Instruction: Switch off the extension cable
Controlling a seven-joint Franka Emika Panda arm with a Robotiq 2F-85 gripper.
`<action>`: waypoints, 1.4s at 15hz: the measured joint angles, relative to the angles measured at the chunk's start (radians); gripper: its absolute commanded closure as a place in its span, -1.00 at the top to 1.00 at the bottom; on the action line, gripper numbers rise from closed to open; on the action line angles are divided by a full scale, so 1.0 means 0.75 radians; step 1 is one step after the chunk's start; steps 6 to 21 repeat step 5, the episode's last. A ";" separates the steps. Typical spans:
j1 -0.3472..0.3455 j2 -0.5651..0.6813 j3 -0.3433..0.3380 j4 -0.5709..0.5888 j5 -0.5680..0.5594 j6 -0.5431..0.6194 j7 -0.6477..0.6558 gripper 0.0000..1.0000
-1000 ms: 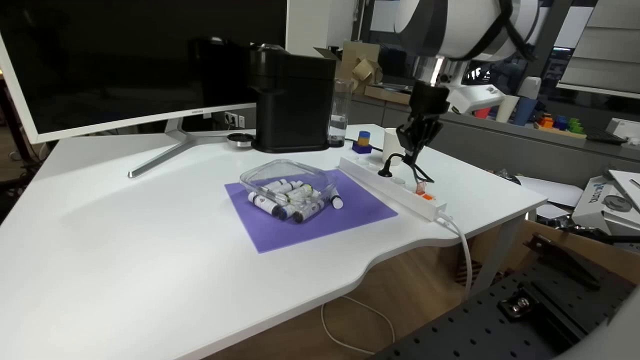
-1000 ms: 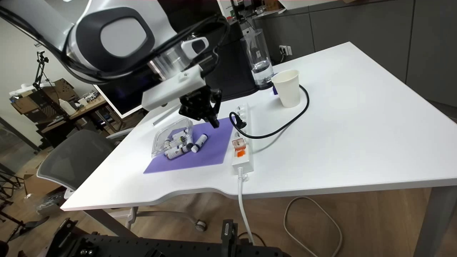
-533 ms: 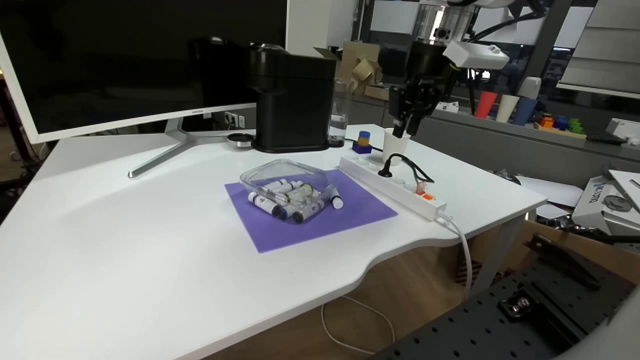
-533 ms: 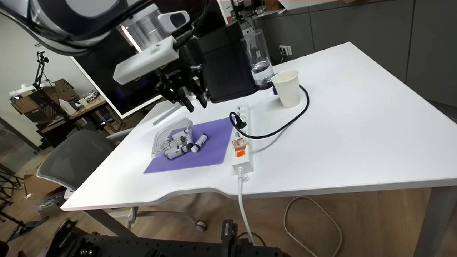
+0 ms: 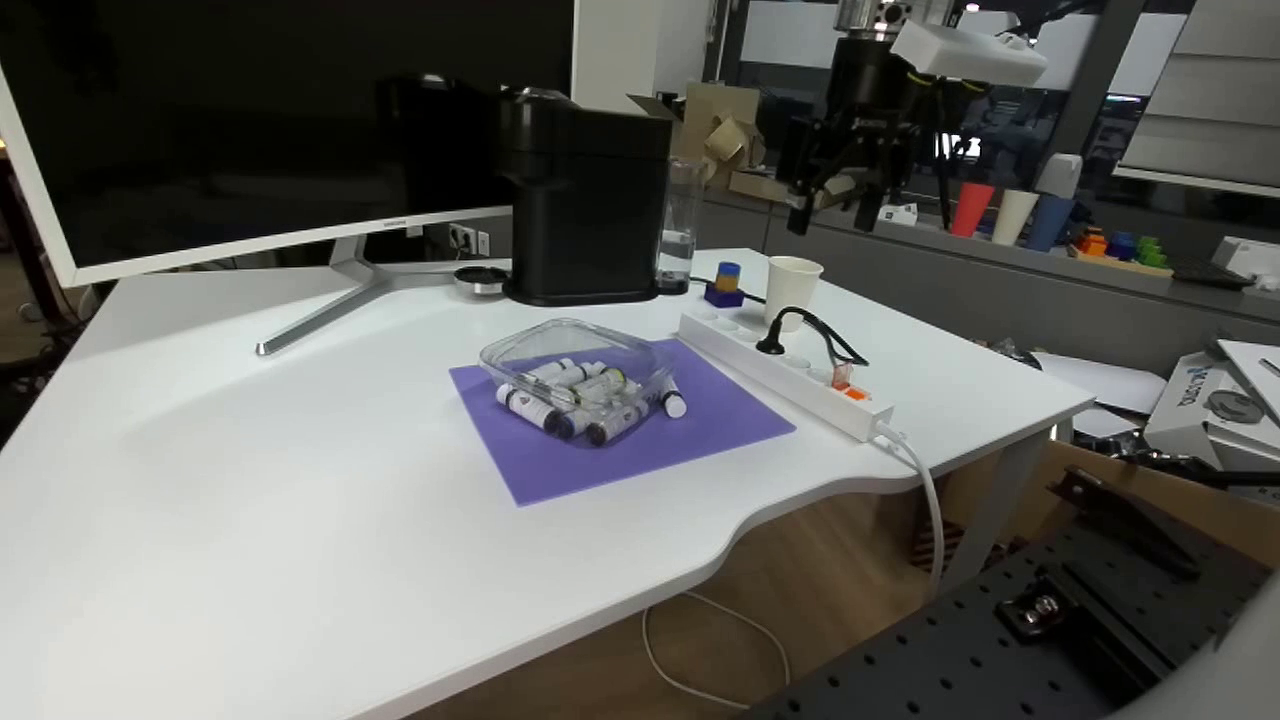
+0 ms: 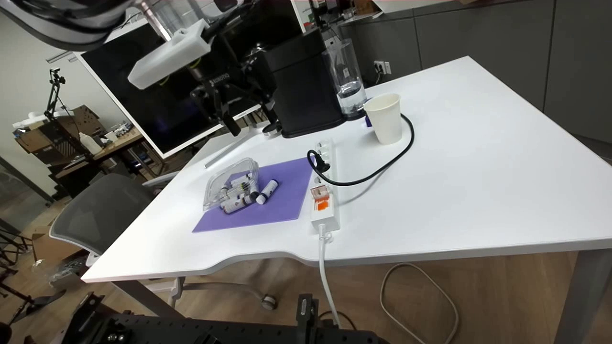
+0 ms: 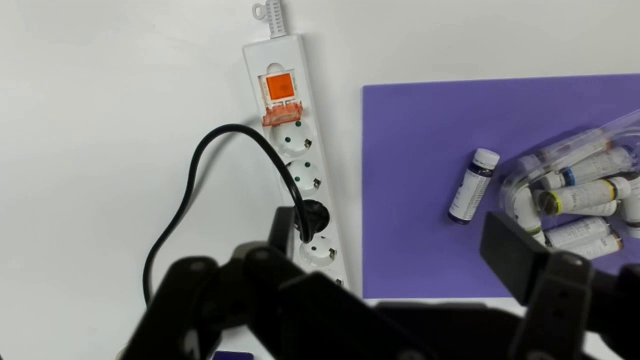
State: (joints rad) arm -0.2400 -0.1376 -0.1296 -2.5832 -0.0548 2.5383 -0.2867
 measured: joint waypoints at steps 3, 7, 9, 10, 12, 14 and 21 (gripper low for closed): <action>0.000 -0.006 -0.009 0.007 -0.026 -0.026 0.068 1.00; 0.000 -0.006 -0.018 0.011 -0.035 -0.058 0.089 1.00; 0.000 -0.006 -0.018 0.011 -0.035 -0.058 0.089 1.00; 0.000 -0.006 -0.018 0.011 -0.035 -0.058 0.089 1.00; 0.000 -0.006 -0.018 0.011 -0.035 -0.058 0.089 1.00; 0.000 -0.006 -0.018 0.011 -0.035 -0.058 0.089 1.00; 0.000 -0.006 -0.018 0.011 -0.035 -0.058 0.089 1.00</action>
